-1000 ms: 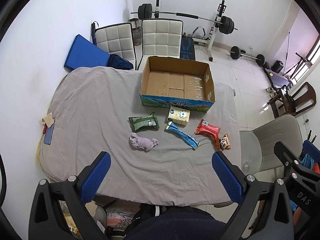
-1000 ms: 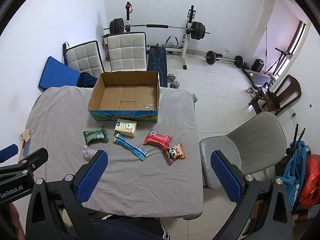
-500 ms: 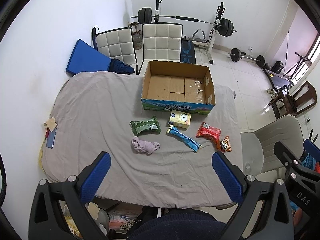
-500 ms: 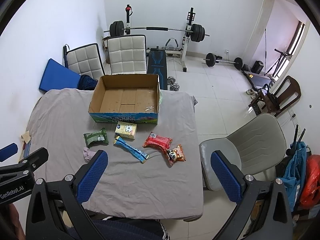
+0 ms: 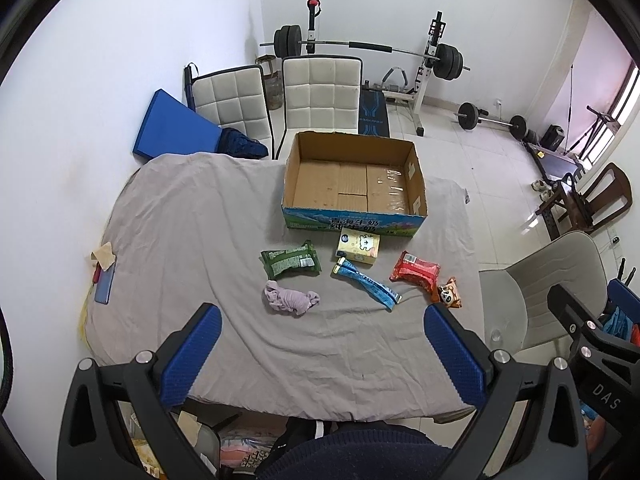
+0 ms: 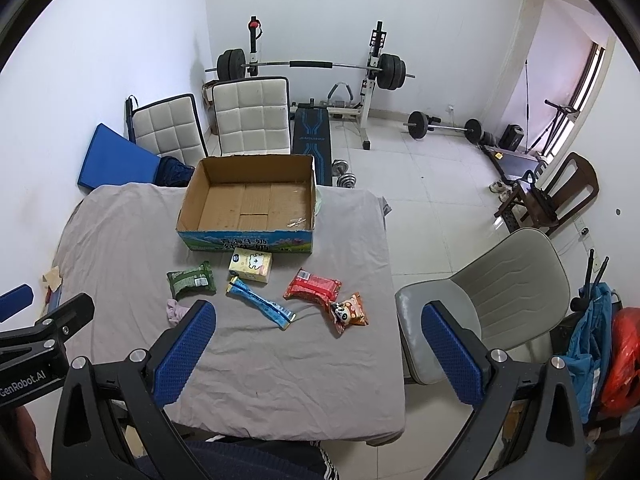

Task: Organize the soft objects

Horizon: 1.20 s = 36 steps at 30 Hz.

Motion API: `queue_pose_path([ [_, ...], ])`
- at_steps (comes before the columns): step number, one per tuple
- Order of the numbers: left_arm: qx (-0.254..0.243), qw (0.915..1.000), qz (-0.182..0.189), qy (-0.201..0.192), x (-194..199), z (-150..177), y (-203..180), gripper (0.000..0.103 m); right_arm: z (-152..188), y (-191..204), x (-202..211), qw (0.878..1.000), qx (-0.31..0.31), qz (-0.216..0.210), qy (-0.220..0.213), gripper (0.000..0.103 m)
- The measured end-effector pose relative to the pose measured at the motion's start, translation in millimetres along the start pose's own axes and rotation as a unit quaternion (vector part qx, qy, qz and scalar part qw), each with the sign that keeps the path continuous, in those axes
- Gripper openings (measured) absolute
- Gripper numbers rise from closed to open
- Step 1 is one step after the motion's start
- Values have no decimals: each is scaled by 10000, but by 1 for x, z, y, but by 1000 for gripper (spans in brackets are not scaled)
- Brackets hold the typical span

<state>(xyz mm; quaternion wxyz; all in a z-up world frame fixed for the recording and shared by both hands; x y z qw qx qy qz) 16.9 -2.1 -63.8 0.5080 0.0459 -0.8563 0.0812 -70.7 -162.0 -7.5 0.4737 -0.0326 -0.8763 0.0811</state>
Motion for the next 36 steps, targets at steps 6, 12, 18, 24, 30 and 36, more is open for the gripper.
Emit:
queue_pose_path([
  [6,8,10000,-3,-7,1,-1,1,103,2,0,2,10000,-4,-5,-35,103],
  [12,2,10000,-7,8,1,-1,1,103,1,0,3,10000,-18,-58,-36,103],
  [18,190,9998,-49,29,-13,-13,8,103,5,-5,-10,9998,-114,-133,76,103],
  [24,402,9980,22,497,-73,-14,9,103,13,-23,-64,9983,-333,-178,437,103],
  [30,414,9915,-90,1232,-172,-4,3,103,25,-34,-173,9942,-171,-284,1022,103],
  [36,547,9761,-264,2084,-271,26,-9,103,47,-17,-317,9803,578,-646,1775,103],
])
Point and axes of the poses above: each gripper's, at about its wrist camera, not at the fingertips, and x roughly against the way its jaws point, y to its left, z to its underside, the point moved 8 cm from there along -x, roughly the way its jaws point, and after that the axes turned 9 degrees about x, right-handed, at the moved point
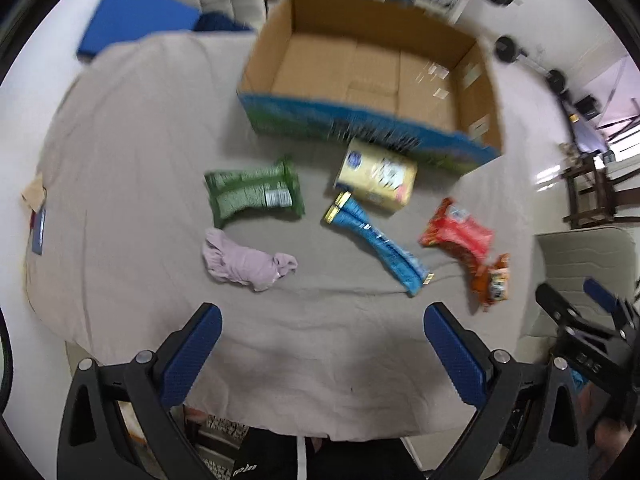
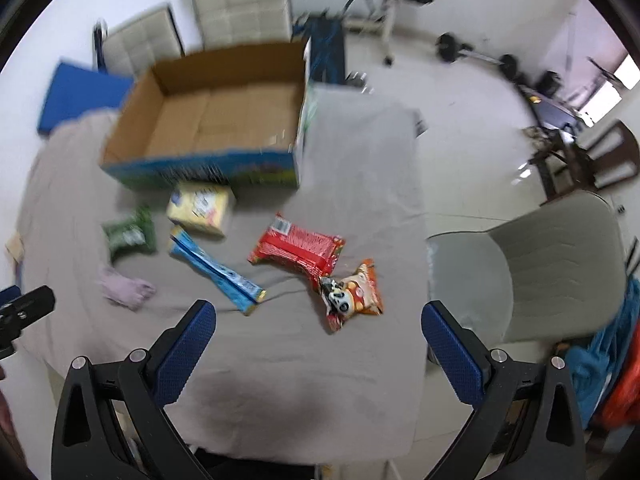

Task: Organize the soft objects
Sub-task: 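Grasp the green snack bag with the left tool while the right tool grasps the red bag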

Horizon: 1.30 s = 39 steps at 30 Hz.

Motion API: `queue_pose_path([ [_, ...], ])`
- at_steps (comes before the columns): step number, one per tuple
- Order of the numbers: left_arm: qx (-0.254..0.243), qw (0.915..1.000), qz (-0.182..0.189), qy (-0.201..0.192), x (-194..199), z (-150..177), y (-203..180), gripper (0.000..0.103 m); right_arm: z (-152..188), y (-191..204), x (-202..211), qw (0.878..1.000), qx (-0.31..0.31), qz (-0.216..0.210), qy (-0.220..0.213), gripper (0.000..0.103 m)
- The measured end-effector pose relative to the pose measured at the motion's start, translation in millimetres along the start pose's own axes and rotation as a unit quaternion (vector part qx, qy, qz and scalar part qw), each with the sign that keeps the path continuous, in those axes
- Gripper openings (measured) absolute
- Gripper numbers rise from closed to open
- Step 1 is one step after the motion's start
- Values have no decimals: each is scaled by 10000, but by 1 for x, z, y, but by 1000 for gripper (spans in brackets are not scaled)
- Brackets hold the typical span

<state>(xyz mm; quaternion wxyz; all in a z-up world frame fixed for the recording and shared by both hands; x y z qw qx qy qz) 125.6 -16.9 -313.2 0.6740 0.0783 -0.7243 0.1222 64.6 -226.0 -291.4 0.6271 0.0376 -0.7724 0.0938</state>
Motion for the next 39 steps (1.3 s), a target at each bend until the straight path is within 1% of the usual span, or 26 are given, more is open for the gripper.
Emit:
queue_pose_path([
  [2,122,9997,-98,169,-29,-2,1,103,-9,3,-50,9988,355,-29,323,103],
  [5,411,9981,-113,447,-62,-3,12,103,-22,12,-103,9936,970,50,581,103],
  [7,734,9952,-7,640,-82,2,23,103,-28,19,-135,9872,1398,35,770,103],
  [9,942,9923,17,802,-97,11,33,103,-30,29,-167,9779,1823,-63,1018,103],
  [11,1121,9891,53,953,-108,24,43,103,-30,33,-190,9708,2048,-60,1246,103],
  [12,1278,9860,52,1068,-116,32,52,103,-29,35,-202,9679,2123,-39,1345,102],
  [15,1663,9783,135,1231,-126,49,70,103,-32,38,-224,9662,2144,140,1427,101],
  [17,1886,9738,152,1264,-128,56,83,103,-31,42,-230,9677,2079,157,1418,97],
  [20,2078,9703,187,1227,-128,55,94,103,-25,47,-232,9700,1899,141,1512,90],
  [23,2323,9648,248,1207,-125,45,104,103,-16,54,-232,9751,1402,-214,1704,85],
  [24,2349,9650,245,1142,-127,37,108,103,-13,57,-230,9760,1181,-445,1777,85],
  [25,2294,9675,269,1029,-121,27,109,103,-10,61,-229,9753,989,-689,1850,85],
  [26,2217,9699,283,963,-119,18,108,103,-9,66,-227,9744,918,-892,1849,85],
  [27,2019,9758,213,817,-113,5,107,103,-9,70,-224,9738,984,-1006,1784,85],
  [29,1404,9884,83,564,-104,-20,96,103,-10,75,-221,9730,1219,-1044,1660,85],
  [30,1095,9928,-48,490,-103,-30,90,103,-12,76,-223,9730,1330,-1010,1596,85],
  [31,647,9967,-248,415,-105,-42,82,103,-12,76,-226,9729,1395,-946,1583,85],
  [32,349,9980,-385,366,-106,-50,75,103,-14,72,-223,9725,1441,-891,1601,85],
  [33,-131,9973,-650,314,-111,-63,66,103,-16,73,-227,9714,1531,-856,1600,85],
  [34,-607,9934,-934,292,-116,-72,57,103,-24,76,-230,9703,1612,-817,1610,85],
  [35,-874,9900,-1076,256,-119,-77,51,103,-26,79,-234,9687,1717,-767,1620,85],
  [36,-1314,9826,-1299,163,-123,-82,42,103,-32,79,-236,9667,1833,-710,1639,85],
  [37,-1668,9744,-1505,126,-129,-85,36,103,-37,79,-237,9654,1932,-631,1633,85],
  [38,-2150,9605,-1766,108,-136,-88,29,103,-42,82,-242,9641,2028,-540,1625,85],
  [39,-2407,9528,-1843,133,-142,-87,25,103,-53,88,-251,9631,2081,-491,1635,85],
])
Point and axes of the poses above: each gripper's, at about its wrist camera, not at the fingertips, and x roughly against the way its jaws point, y to its left, z to its underside, the point moved 8 cm from there along -x, roughly the way its jaws point, and after that the axes turned 9 degrees about x, right-handed, at the moved point
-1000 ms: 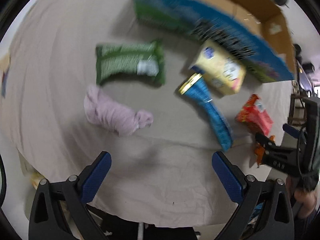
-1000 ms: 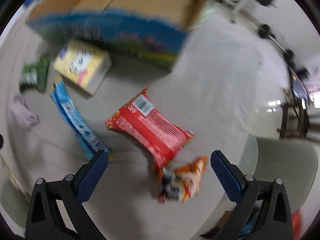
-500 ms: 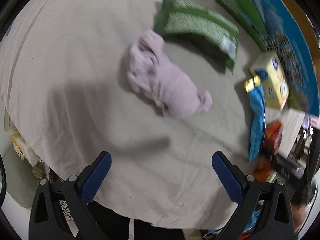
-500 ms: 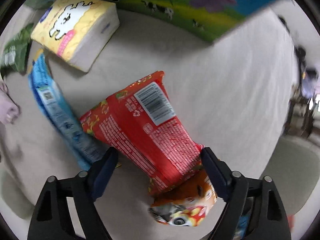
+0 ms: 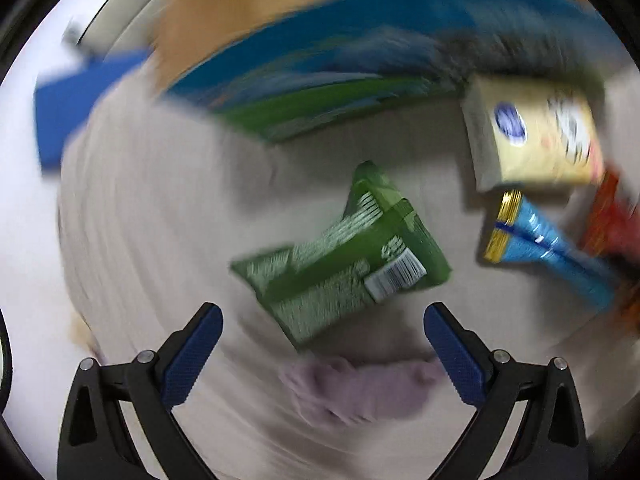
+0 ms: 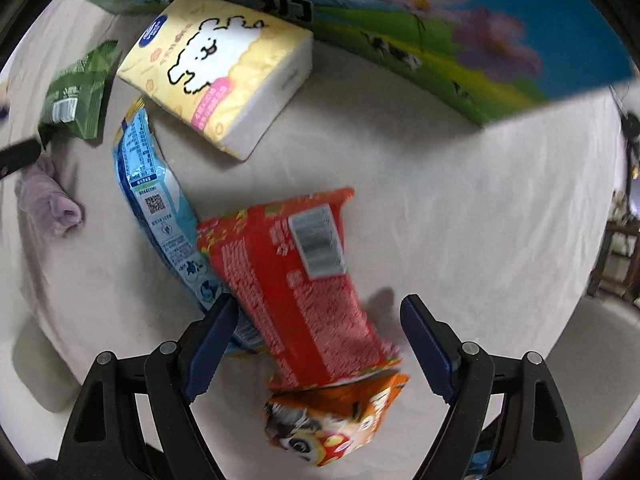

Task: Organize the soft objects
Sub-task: 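Grasp the green snack bag with the left tool while the right tool grasps the red bag, then carry both bags into the cardboard box and open both tools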

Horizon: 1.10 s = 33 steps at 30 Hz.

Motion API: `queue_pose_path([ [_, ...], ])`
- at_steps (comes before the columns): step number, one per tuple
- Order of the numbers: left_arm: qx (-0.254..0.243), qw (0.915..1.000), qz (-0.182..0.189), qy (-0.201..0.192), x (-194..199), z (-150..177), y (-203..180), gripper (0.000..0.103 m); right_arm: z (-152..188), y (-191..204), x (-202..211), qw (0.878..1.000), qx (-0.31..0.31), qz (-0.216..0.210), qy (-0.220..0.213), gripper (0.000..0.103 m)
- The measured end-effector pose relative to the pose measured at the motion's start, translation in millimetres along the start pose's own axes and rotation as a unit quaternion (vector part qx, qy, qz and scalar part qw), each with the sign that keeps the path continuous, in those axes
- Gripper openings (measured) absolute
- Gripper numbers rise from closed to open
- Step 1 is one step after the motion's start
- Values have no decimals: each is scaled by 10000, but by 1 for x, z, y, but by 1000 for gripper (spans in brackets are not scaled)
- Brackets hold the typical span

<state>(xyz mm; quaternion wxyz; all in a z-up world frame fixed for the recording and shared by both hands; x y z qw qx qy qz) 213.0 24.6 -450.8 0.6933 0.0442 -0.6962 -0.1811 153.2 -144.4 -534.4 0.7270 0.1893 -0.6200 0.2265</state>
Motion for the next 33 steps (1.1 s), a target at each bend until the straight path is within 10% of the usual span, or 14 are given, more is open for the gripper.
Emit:
queue_pose_path([
  [6,-1092,9936,-183,245,-41,11,-34,103,-25,4,-18,9988,331,234,265,85],
  [11,-340,9992,162,155,-33,15,-33,58,-15,11,-27,9997,3,-111,204,63],
  [15,791,9891,1025,698,-26,35,-27,52,-7,6,-33,9947,-938,-375,194,58],
  [19,1915,9517,2017,1300,-25,60,-37,51,5,-7,-37,9759,-1986,-896,123,58],
  [27,1731,9599,1879,1154,-70,75,-16,63,12,-8,-70,9760,-1961,-905,269,60],
  [33,2137,9518,1941,1033,-52,94,-25,46,12,24,-62,9850,-1664,-384,244,54],
])
Point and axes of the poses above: each gripper's, at about its wrist camera, not at the fingertips, and x roughly against the way its jaws point, y to its left, z to its underside, the point moved 8 cm from there along -x, roughly the way its jaws point, and after that the axes turned 9 degrees about x, right-handed, at the moved point
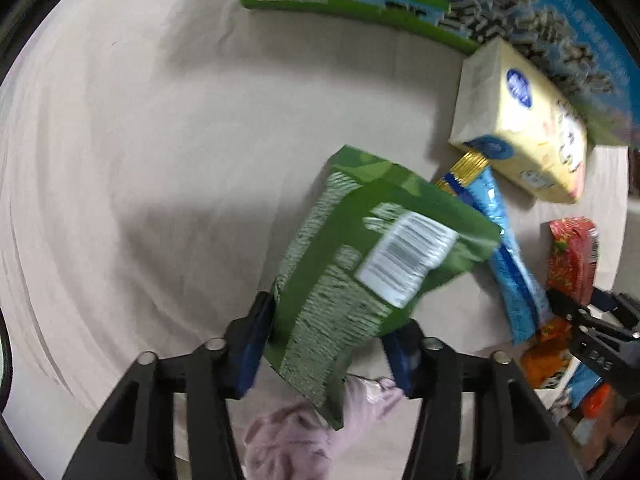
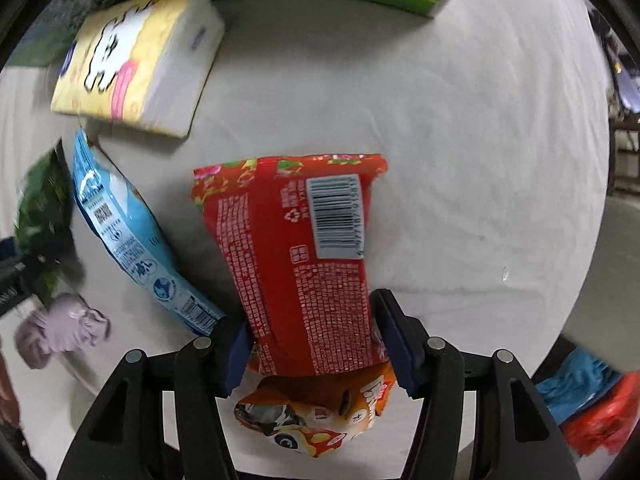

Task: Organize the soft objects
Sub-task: 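Carry both bags into the cardboard box and open both tools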

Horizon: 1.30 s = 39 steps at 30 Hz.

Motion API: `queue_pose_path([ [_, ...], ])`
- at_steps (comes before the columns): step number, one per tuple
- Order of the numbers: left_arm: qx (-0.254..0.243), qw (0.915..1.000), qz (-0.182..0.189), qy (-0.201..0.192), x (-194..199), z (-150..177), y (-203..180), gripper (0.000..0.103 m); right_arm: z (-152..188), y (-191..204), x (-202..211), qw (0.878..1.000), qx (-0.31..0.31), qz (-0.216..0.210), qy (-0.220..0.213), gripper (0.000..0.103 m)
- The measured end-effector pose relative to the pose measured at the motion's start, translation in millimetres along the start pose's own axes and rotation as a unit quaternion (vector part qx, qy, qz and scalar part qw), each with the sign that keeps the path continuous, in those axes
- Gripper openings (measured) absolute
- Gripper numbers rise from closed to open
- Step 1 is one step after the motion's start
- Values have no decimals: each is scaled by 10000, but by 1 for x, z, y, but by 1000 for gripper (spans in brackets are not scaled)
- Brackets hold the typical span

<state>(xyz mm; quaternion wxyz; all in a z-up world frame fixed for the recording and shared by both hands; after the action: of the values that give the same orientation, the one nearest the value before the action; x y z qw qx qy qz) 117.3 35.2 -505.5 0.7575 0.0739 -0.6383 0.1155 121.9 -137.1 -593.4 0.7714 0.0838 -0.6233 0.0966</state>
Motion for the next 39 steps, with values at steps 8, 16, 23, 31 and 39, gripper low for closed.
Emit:
queue_pose_path([
  [8,395,9973,-76,-615,41,39,-2,40,12,2,25,9983,-332,-99,-459,49],
  [16,253,9931,396,-1075,86,81,-40,40,48,8,80,9916,-437,-552,-1082,48],
  [23,-79,9873,887,-1316,177,44,-68,40,26,-27,200,9810,-434,-829,-1697,48],
  [31,-330,9839,1241,-1241,215,-61,-82,40,-30,-49,284,9722,-643,-852,-2083,48],
  [39,-403,9841,1562,-743,209,-169,-100,40,-128,-60,284,9738,-831,-723,-1988,48],
])
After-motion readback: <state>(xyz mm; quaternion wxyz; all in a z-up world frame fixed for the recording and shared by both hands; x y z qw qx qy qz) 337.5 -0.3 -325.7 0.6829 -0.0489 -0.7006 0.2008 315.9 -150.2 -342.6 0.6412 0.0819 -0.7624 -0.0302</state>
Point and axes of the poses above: each gripper's, at about its wrist camera, not at the fingertips, and x roughly against the way its jaws point, y to its left, z to its underside, the point moved 8 cm from there along -x, roughly the way its jaws point, and after that the axes turned 9 degrees about x, right-handed, at the moved point
